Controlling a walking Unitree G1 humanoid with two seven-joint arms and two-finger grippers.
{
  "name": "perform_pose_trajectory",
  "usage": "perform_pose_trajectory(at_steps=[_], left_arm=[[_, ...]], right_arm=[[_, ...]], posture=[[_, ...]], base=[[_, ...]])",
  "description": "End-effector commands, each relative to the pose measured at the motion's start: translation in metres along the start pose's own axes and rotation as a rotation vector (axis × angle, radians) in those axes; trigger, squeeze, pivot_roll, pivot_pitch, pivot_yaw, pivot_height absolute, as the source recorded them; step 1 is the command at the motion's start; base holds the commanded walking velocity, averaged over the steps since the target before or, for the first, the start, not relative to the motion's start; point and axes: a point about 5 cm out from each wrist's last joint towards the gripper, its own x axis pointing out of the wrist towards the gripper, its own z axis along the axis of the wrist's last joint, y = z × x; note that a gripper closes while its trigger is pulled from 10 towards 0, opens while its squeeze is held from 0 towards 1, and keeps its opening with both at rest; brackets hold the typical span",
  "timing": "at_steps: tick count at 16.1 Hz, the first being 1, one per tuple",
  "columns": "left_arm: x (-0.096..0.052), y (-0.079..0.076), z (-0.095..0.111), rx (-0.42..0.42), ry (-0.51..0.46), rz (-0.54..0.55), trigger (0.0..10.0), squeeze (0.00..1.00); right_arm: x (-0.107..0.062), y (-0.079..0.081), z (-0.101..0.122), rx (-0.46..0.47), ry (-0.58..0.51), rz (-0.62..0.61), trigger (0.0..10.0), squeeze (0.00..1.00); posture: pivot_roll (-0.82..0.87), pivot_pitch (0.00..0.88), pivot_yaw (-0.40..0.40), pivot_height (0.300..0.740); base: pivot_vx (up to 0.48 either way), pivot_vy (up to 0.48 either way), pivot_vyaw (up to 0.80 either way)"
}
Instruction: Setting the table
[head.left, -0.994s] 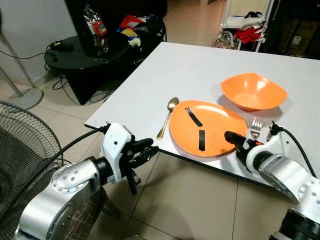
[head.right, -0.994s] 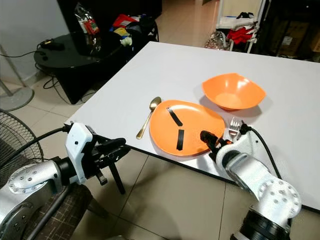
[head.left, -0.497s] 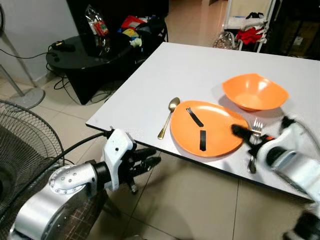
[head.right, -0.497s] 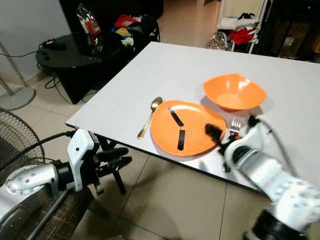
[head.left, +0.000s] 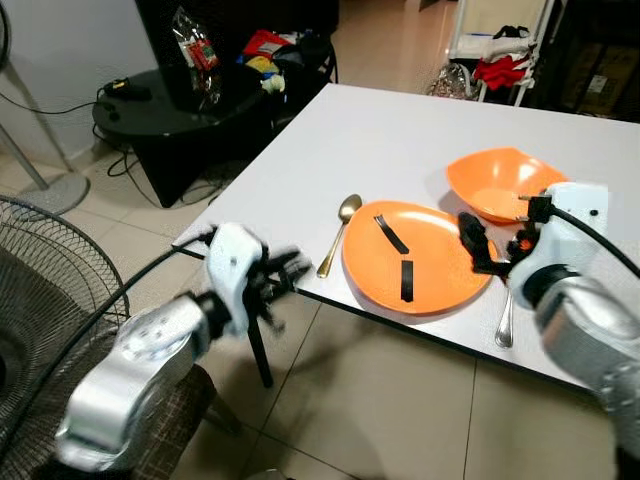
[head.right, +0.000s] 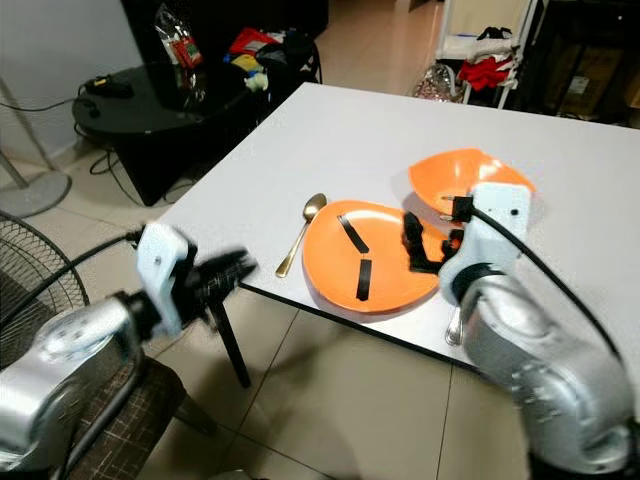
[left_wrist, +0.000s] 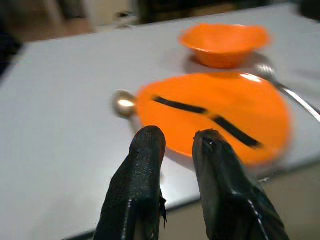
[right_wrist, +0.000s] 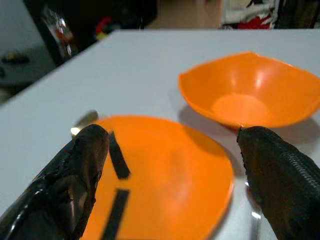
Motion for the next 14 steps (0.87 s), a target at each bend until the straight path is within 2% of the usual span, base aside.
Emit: perform_pose_trajectory(at_steps=[1,2,5,10,14], left_arm=[[0.001,0.013,0.004,0.015,-0.027,0.111,10.0,0.00],[0.002,0.017,0.007,0.006,-0.046,0.152,10.0,0.00],[0.001,0.018,0.007,0.011,-0.058,0.172,10.0,0.00],[-0.004,0.025,0.005,0.023,-0.048,0.211,10.0,0.00],[-0.007,0.026,0.003,0.021,-0.043,0.221,10.0,0.00]], right_arm=[[0.002,0.001,-0.002,0.001,-0.022,-0.004,10.0,1.00],[0.005,0.003,-0.005,0.000,-0.031,0.006,10.0,1.00],[0.011,0.005,-0.010,-0.033,-0.090,0.031,10.0,1.00],[0.020,0.013,-0.014,-0.115,-0.120,0.125,10.0,1.00],[0.022,0.014,-0.015,-0.148,-0.131,0.164,10.0,1.00]], posture=[[-0.08,0.000,0.074,0.740],[-0.08,0.000,0.074,0.740],[-0.08,0.000,0.073,0.740],[-0.07,0.000,0.066,0.740],[-0.06,0.000,0.058,0.740]], base=[[0.000,0.000,-0.53],[0.240,0.000,-0.78],[0.283,0.000,-0.77],[0.305,0.000,0.00],[0.303,0.000,0.00]])
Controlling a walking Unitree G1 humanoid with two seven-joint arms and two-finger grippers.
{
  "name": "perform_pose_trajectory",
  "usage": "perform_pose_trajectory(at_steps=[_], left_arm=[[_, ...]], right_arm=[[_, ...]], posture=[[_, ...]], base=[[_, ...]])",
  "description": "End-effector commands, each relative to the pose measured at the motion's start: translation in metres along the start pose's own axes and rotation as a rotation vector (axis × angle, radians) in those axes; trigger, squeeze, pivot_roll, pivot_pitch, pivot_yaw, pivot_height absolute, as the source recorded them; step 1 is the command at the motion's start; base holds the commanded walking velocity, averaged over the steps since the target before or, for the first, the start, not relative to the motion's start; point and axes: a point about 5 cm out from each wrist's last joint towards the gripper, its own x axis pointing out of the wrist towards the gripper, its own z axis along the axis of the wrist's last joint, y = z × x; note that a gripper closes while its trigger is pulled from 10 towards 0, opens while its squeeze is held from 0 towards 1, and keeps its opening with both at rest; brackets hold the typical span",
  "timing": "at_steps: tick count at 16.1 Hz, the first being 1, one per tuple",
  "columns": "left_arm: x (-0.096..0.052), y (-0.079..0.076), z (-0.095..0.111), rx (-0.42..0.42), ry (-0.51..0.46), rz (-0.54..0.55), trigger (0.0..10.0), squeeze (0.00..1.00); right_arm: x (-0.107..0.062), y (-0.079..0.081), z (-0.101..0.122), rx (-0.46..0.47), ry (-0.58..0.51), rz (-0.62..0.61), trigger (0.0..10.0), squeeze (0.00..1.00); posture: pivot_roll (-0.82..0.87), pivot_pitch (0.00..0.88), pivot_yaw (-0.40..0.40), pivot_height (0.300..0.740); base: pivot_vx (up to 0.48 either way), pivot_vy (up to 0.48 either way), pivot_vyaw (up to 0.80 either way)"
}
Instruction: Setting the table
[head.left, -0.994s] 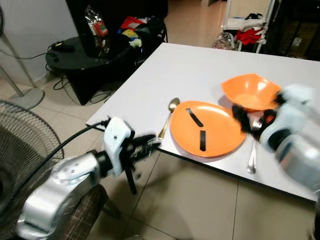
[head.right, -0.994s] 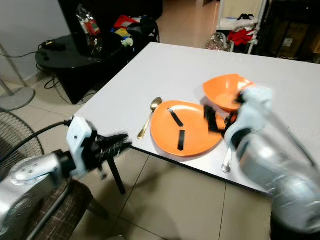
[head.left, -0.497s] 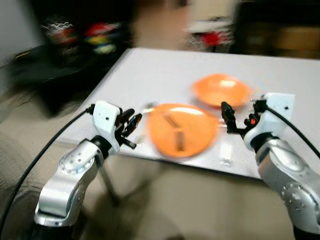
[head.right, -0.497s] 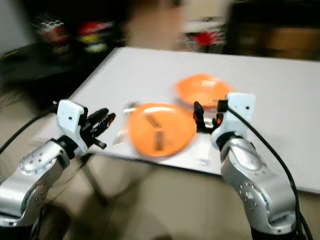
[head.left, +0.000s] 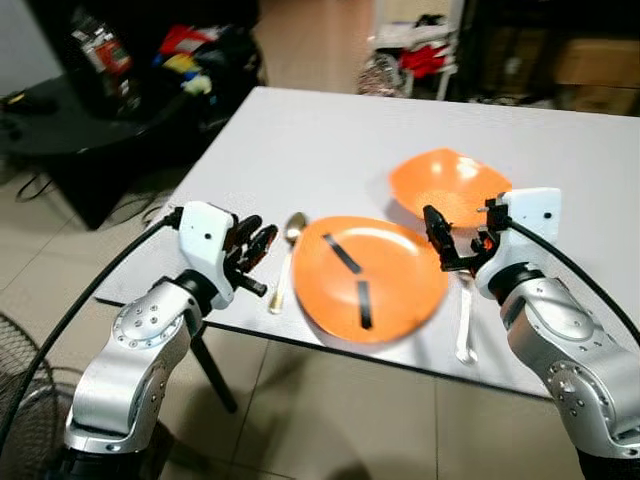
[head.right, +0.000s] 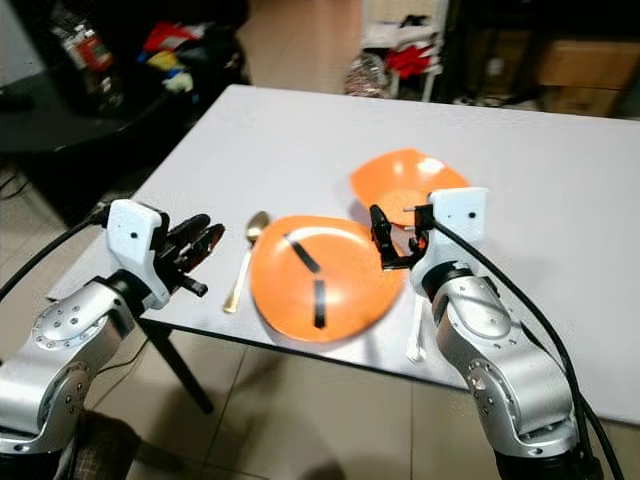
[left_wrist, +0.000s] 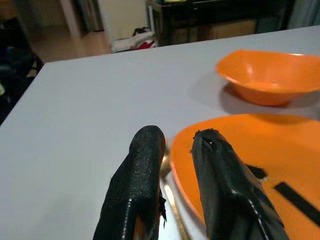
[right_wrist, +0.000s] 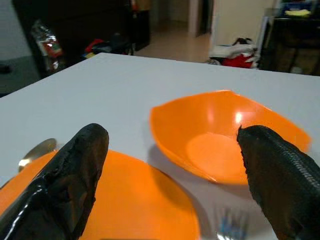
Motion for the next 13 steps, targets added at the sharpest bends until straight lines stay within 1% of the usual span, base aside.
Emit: perform_pose_trajectory(at_steps=[1,4,6,8,13], left_arm=[[-0.0028,0.0036,-0.0005,0.012,0.002,0.019,10.0,0.00],[-0.0020,0.0034,-0.0007,0.009,0.003,0.021,10.0,0.00],[-0.0020,0.0047,-0.0003,0.010,0.001,0.023,10.0,0.00],[-0.0022,0.0054,-0.0003,0.011,0.001,0.026,10.0,0.00],[-0.0039,0.0077,0.0001,0.017,0.001,0.035,10.0,0.00]], right_arm=[[0.0012,-0.0008,0.0012,-0.016,-0.008,0.006,10.0,1.00],[0.0043,-0.0013,-0.0001,-0.027,-0.003,0.021,10.0,1.00],[0.0053,-0.0001,-0.0014,-0.021,0.014,0.037,10.0,1.00],[0.0060,0.0015,-0.0007,-0.026,0.007,0.050,10.0,1.00],[0.0100,0.0019,0.0009,-0.043,-0.005,0.079,10.0,1.00]], posture=[[-0.06,0.000,0.057,0.740],[-0.07,0.000,0.056,0.740],[-0.06,0.000,0.056,0.740],[-0.06,0.000,0.056,0.740],[-0.05,0.000,0.051,0.740]], base=[[0.304,0.000,0.00],[0.303,0.000,0.00],[0.304,0.000,-0.80],[0.304,0.000,-0.80],[0.303,0.000,0.00]])
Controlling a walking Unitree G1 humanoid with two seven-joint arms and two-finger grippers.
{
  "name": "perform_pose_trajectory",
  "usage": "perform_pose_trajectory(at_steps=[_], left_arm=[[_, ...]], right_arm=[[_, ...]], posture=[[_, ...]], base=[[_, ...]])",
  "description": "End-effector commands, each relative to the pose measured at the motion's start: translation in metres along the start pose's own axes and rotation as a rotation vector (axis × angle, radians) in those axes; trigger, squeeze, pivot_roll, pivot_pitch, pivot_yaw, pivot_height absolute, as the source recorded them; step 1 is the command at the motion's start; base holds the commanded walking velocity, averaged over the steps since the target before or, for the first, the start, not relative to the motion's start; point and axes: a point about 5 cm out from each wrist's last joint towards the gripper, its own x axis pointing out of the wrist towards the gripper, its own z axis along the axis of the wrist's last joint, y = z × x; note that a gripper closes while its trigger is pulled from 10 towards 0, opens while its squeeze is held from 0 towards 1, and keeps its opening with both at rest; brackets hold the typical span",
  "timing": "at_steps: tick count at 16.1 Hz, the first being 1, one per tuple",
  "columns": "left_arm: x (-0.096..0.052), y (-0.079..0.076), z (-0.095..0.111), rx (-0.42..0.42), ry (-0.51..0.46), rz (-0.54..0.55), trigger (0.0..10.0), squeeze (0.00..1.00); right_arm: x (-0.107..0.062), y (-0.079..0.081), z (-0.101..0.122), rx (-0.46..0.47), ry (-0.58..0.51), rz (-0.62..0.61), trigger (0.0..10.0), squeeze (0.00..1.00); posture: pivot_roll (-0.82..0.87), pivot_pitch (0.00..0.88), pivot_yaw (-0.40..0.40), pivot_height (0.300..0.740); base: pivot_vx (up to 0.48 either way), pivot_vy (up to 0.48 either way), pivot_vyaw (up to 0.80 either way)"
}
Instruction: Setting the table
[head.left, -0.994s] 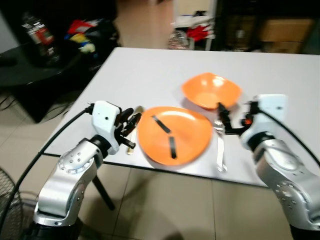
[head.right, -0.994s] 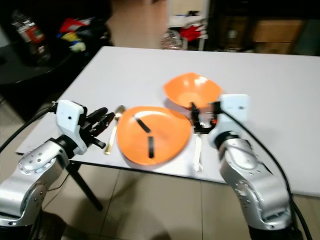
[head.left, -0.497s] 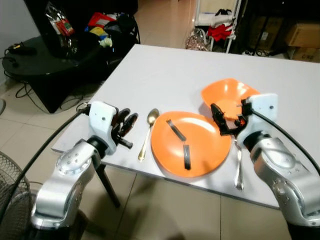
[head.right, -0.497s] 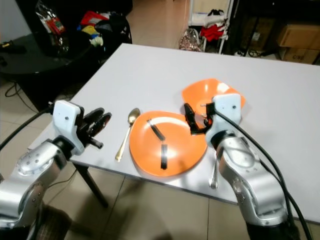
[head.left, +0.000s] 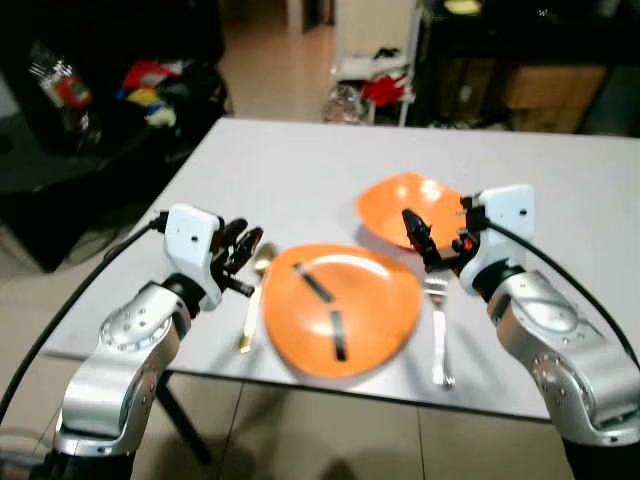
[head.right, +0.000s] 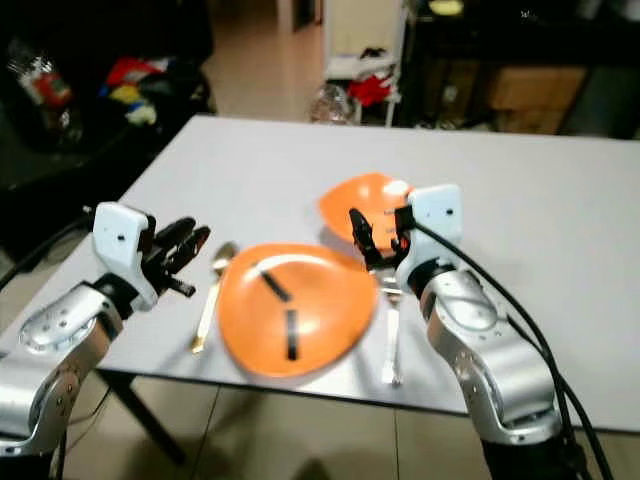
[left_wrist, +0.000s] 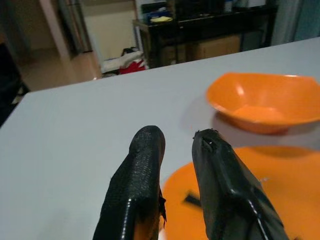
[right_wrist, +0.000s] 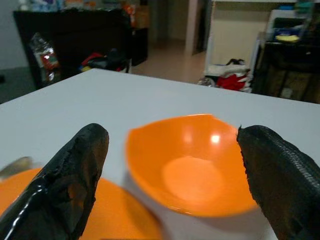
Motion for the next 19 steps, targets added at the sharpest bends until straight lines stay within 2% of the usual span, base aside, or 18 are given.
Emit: perform_pose_trajectory(at_steps=[1,4,8,11,12,13,16,17,18,19], left_arm=[[0.001,-0.002,0.004,0.020,-0.010,-0.008,10.0,0.00],[-0.001,0.001,0.005,0.024,-0.011,0.000,10.0,0.00],[-0.001,0.004,0.006,0.043,-0.004,-0.004,10.0,0.00],[-0.005,0.002,0.010,0.077,0.023,-0.095,10.0,0.00],[-0.008,0.001,0.012,0.088,0.035,-0.128,10.0,0.00],[-0.014,-0.003,0.015,0.108,0.051,-0.212,10.0,0.00],[-0.023,-0.012,0.017,0.136,0.090,-0.327,10.0,0.00],[-0.026,-0.014,0.017,0.138,0.110,-0.365,10.0,0.00],[-0.029,-0.016,0.015,0.145,0.130,-0.386,10.0,0.00],[-0.031,-0.016,0.015,0.147,0.141,-0.396,10.0,0.00]], right_arm=[[0.001,-0.007,0.003,-0.017,-0.012,-0.017,10.0,1.00],[0.006,-0.005,0.004,-0.057,-0.006,0.052,10.0,1.00],[0.025,-0.006,0.000,-0.208,0.053,0.183,10.0,1.00],[0.056,-0.010,-0.013,-0.427,0.192,0.387,10.0,1.00],[0.061,-0.011,-0.016,-0.484,0.238,0.437,10.0,0.95],[0.069,-0.014,-0.018,-0.543,0.289,0.483,10.0,0.00],[0.083,-0.017,-0.015,-0.616,0.306,0.523,10.0,0.00],[0.089,-0.019,-0.015,-0.650,0.319,0.516,7.1,0.00],[0.094,-0.019,-0.018,-0.681,0.336,0.510,1.3,0.00],[0.096,-0.019,-0.020,-0.697,0.353,0.526,0.0,0.00]], posture=[[-0.05,0.000,0.050,0.740],[-0.05,0.000,0.051,0.740],[-0.03,0.000,0.064,0.740],[0.00,0.000,0.075,0.740],[0.01,0.000,0.075,0.740],[0.02,0.000,0.075,0.740],[0.04,0.000,0.072,0.740],[0.05,0.000,0.068,0.740],[0.05,0.000,0.064,0.740],[0.06,0.000,0.061,0.740]], base=[[0.304,0.000,0.00],[0.298,0.000,0.00],[0.206,0.000,0.00],[0.000,0.000,0.00],[0.000,0.000,0.00],[0.000,0.000,0.00],[0.000,0.000,0.00],[0.000,0.000,0.00],[0.000,0.000,0.00],[0.000,0.000,0.00]])
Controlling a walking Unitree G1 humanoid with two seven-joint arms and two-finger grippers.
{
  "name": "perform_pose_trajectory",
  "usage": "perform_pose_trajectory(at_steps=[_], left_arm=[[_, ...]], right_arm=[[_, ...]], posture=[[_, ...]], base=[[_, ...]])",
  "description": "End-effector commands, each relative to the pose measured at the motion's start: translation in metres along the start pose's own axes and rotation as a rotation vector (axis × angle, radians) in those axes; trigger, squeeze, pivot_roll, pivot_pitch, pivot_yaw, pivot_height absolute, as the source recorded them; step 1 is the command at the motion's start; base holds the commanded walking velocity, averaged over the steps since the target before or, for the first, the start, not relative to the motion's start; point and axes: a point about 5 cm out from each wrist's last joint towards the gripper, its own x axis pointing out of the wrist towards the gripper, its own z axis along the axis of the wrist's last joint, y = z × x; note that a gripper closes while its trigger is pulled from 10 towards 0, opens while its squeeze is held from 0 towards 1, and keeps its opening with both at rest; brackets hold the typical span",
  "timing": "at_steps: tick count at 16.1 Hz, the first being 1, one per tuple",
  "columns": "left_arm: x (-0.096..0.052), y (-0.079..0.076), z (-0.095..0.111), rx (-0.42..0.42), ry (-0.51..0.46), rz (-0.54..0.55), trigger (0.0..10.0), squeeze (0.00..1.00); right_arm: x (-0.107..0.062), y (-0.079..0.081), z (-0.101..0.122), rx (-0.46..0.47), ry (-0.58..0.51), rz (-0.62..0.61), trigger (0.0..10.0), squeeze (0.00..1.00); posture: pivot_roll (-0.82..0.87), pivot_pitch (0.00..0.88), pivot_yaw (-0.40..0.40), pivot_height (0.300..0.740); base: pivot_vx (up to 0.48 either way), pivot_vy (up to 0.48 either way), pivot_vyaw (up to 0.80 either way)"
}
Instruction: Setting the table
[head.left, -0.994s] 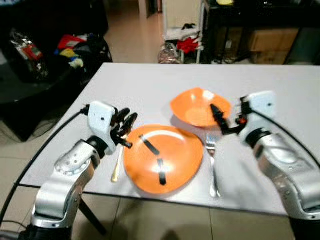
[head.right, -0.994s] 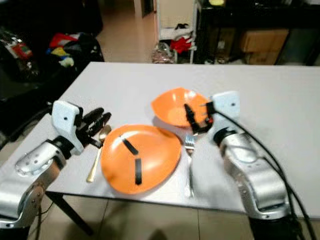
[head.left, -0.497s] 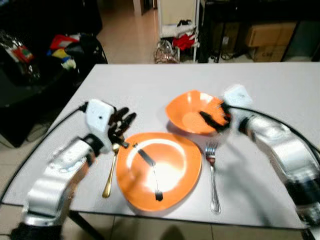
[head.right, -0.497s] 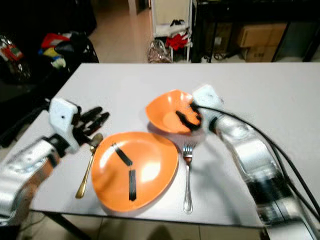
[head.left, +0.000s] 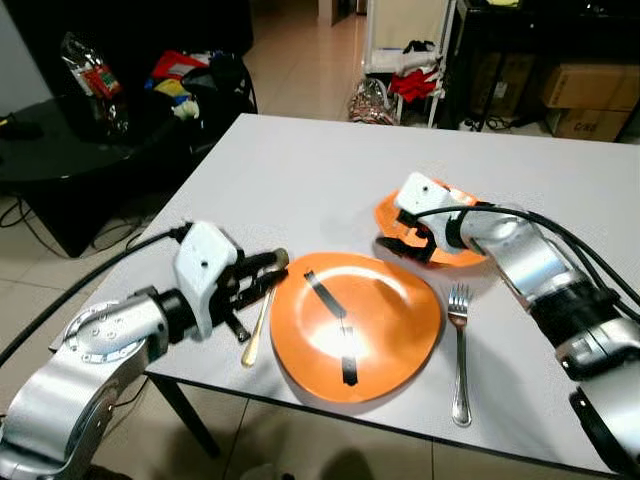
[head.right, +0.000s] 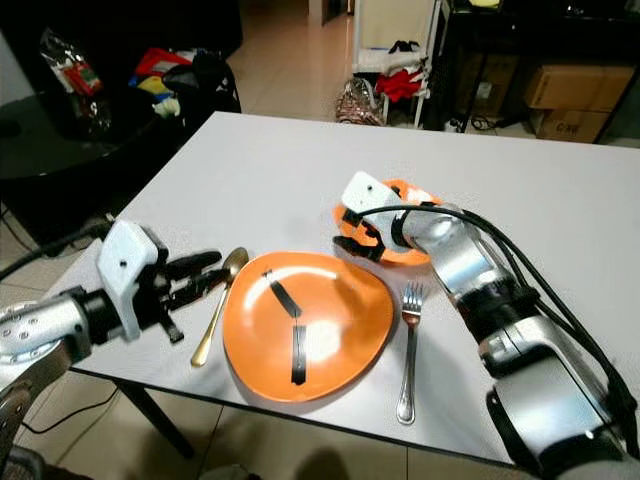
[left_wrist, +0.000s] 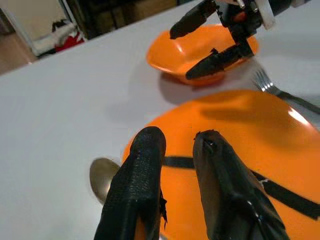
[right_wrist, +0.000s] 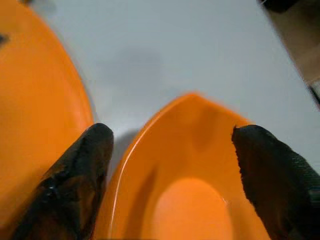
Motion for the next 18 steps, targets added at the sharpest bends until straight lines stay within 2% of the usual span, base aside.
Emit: perform_pose_trajectory(at_steps=[1,6,10,15,18], left_arm=[[-0.004,-0.001,0.003,0.011,0.012,-0.024,10.0,0.00],[-0.006,-0.003,0.002,0.008,0.031,-0.047,10.0,0.00],[-0.005,-0.002,0.002,0.012,0.031,-0.056,10.0,0.00],[-0.004,-0.006,-0.001,0.007,0.047,-0.088,10.0,0.00],[-0.003,-0.006,-0.003,0.007,0.051,-0.089,10.0,0.00]], right_arm=[[0.002,-0.001,0.000,-0.030,0.020,0.037,0.0,0.00],[0.004,0.000,-0.009,-0.045,0.083,0.099,0.0,0.00],[0.001,-0.008,-0.008,-0.079,0.115,0.065,0.0,0.00],[-0.005,-0.007,-0.012,-0.096,0.195,0.085,0.0,0.00],[-0.008,-0.003,-0.010,-0.079,0.188,0.077,0.0,0.00]], posture=[[0.06,0.000,0.057,0.740],[0.06,0.000,0.058,0.740],[0.06,0.000,0.064,0.740],[0.04,0.000,0.063,0.740],[0.04,0.000,0.067,0.740]], base=[[0.000,0.000,0.00],[0.000,0.000,0.00],[0.000,0.000,0.00],[0.000,0.000,0.00],[0.000,0.000,0.00]])
